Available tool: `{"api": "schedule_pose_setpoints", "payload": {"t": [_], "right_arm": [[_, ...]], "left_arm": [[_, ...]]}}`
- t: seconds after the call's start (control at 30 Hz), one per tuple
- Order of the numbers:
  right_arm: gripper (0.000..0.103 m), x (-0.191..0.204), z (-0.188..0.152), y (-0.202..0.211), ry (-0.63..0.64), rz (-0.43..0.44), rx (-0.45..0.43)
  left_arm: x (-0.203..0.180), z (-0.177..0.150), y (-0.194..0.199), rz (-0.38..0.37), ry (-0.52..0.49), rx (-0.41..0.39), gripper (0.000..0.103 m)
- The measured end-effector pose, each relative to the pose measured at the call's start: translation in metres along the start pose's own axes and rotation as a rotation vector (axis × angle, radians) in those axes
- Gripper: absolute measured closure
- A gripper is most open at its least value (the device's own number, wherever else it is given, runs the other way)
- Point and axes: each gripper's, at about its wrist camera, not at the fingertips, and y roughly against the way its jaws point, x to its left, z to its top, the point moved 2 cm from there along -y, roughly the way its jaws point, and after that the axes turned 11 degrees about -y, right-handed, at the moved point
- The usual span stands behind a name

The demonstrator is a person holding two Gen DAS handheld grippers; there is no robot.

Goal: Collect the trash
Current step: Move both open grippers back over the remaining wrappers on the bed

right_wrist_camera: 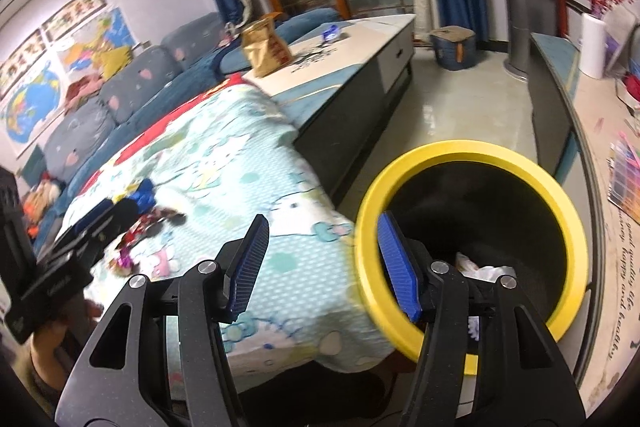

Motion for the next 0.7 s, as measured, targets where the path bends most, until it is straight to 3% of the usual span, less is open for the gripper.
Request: {"api": "schedule_pose_setpoints", "payload": {"t": [0.7], "right_arm": [[0.053,0.1,-0.038,-0.015,0.181,0.161,0.095]], "left_arm": [[0.1,-0.013,0.036,0.159,0.165,-0.039,0.007]]}}
